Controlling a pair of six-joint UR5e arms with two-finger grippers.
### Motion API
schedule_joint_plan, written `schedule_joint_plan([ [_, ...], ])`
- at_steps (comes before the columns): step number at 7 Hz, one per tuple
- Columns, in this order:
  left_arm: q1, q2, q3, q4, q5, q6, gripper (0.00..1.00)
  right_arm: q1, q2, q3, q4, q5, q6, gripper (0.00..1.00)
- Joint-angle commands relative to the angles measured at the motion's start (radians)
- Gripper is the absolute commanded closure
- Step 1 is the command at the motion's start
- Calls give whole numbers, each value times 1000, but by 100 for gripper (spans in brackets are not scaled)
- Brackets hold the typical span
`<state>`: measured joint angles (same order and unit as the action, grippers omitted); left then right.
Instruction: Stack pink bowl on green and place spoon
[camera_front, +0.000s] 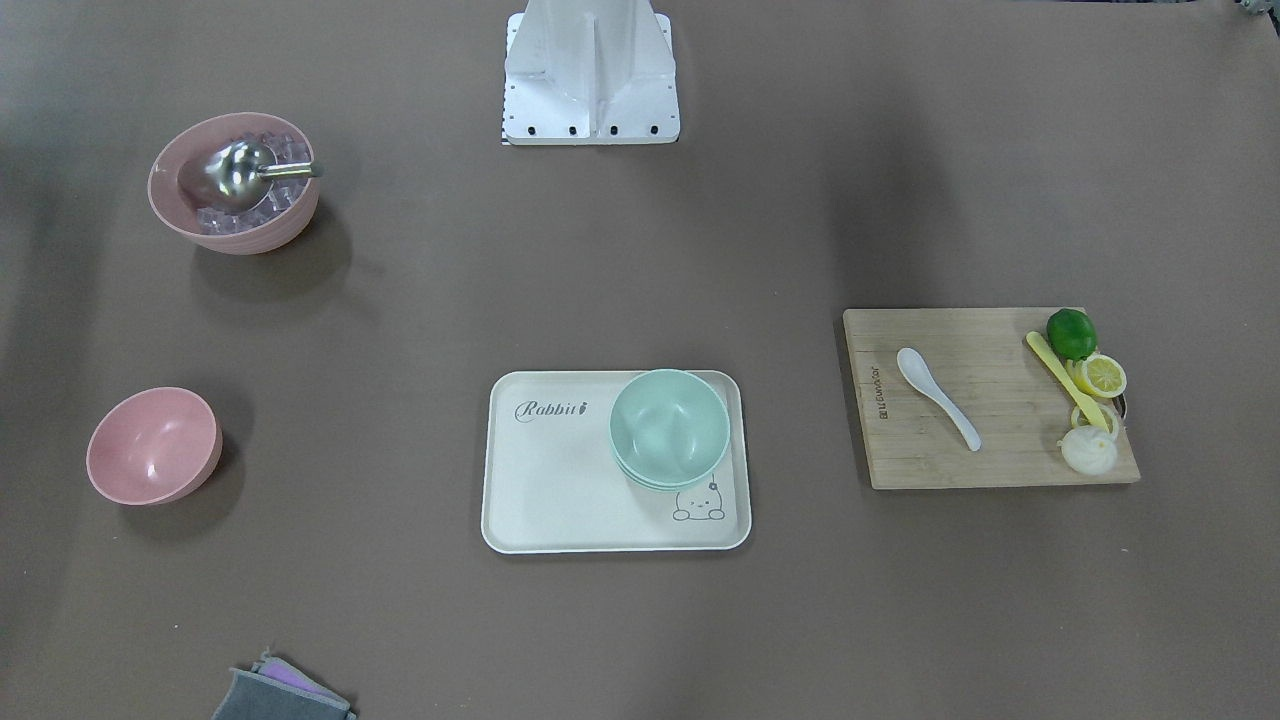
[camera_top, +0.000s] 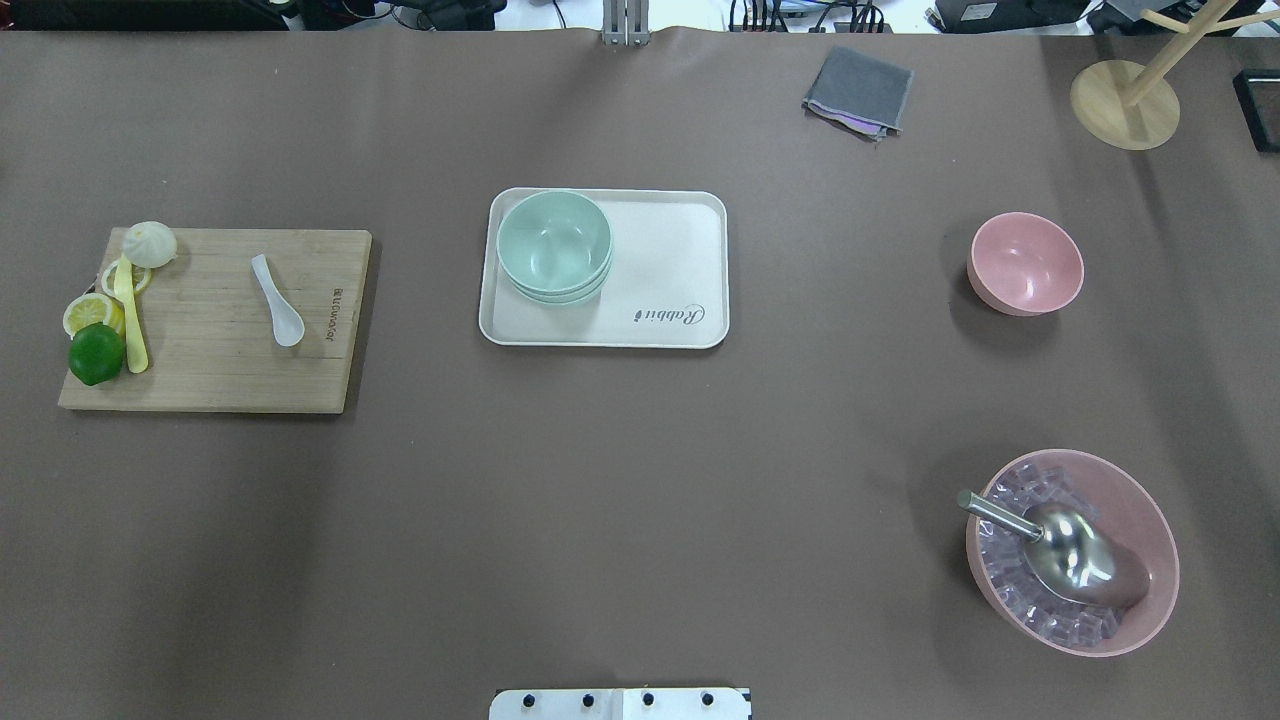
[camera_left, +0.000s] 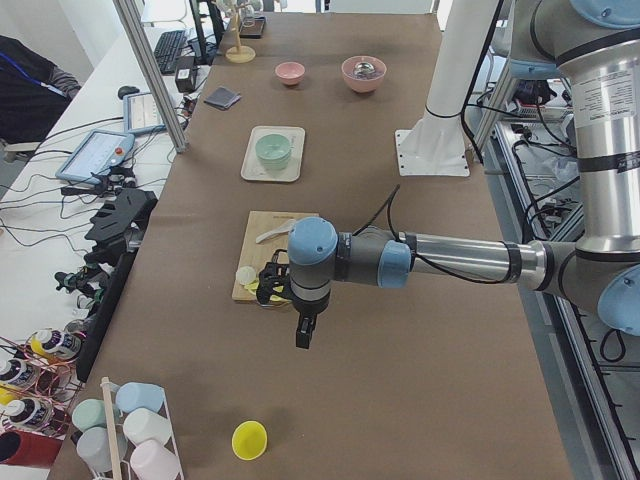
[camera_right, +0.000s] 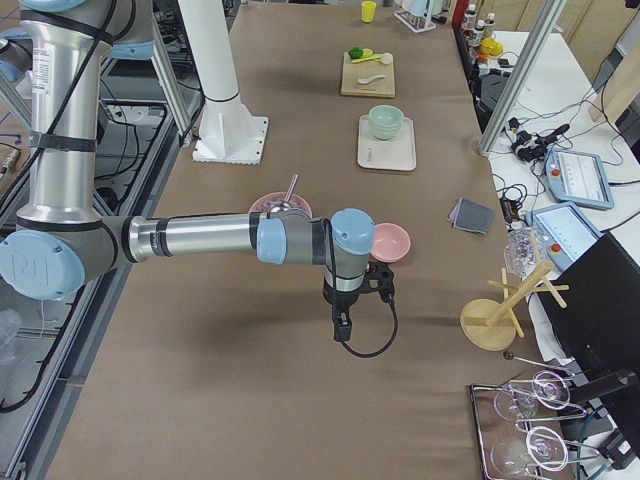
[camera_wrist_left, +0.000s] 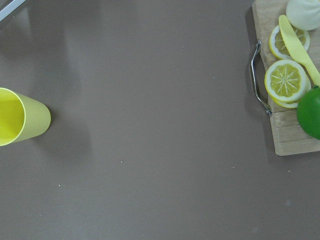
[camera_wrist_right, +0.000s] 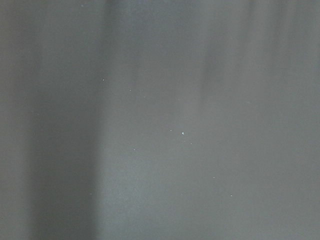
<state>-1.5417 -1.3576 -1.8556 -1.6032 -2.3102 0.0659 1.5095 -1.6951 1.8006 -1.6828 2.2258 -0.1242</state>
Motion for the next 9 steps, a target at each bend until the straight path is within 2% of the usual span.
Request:
schedule_joint_plan([
  [1,0,0,-8,-10,0,0,2,0,0,2,0,2,0,0],
  [6,0,-24,-13,-11,2,-8,2,1,11,34,24,11,12,0],
  [8,0,-29,-14,-17,0,-9,2,1,9,37,154,95,14,0],
  [9,0,-38,-14,-59,0,-11,2,1,6,34,211,168,14,0],
])
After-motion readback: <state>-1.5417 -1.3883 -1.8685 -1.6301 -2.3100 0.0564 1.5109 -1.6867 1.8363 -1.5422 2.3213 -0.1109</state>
